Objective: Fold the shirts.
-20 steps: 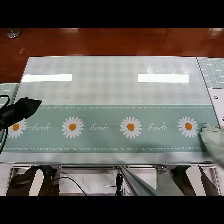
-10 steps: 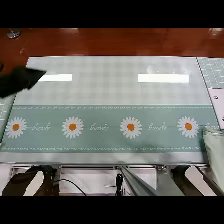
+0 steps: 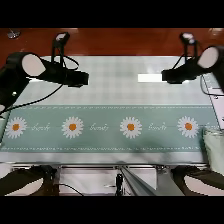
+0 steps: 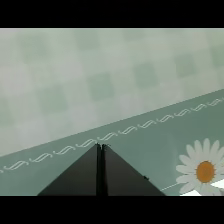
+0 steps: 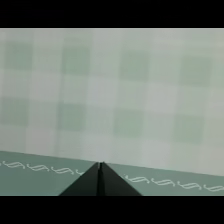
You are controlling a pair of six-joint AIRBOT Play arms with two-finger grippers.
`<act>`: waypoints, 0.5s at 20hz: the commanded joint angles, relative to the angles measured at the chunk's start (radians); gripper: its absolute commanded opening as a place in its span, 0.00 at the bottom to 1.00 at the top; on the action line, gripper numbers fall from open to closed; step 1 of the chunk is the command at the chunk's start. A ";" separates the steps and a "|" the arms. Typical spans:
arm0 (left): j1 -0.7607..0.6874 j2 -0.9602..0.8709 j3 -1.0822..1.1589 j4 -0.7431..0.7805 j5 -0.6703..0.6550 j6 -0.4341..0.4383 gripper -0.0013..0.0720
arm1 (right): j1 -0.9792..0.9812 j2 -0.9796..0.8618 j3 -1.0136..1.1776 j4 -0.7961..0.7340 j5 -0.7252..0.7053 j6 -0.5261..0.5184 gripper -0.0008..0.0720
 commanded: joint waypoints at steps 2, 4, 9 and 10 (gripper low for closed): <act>-0.003 -0.045 0.013 0.138 -0.054 -0.086 0.05 | 0.062 -0.051 -0.074 -0.072 -0.034 0.069 0.05; -0.001 -0.046 0.013 0.135 -0.051 -0.086 0.05 | 0.062 -0.051 -0.074 -0.072 -0.038 0.069 0.05; -0.001 -0.046 0.013 0.135 -0.051 -0.086 0.05 | 0.062 -0.051 -0.074 -0.072 -0.042 0.069 0.05; -0.002 -0.046 0.013 0.135 -0.051 -0.086 0.05 | 0.062 -0.051 -0.074 -0.072 -0.043 0.069 0.05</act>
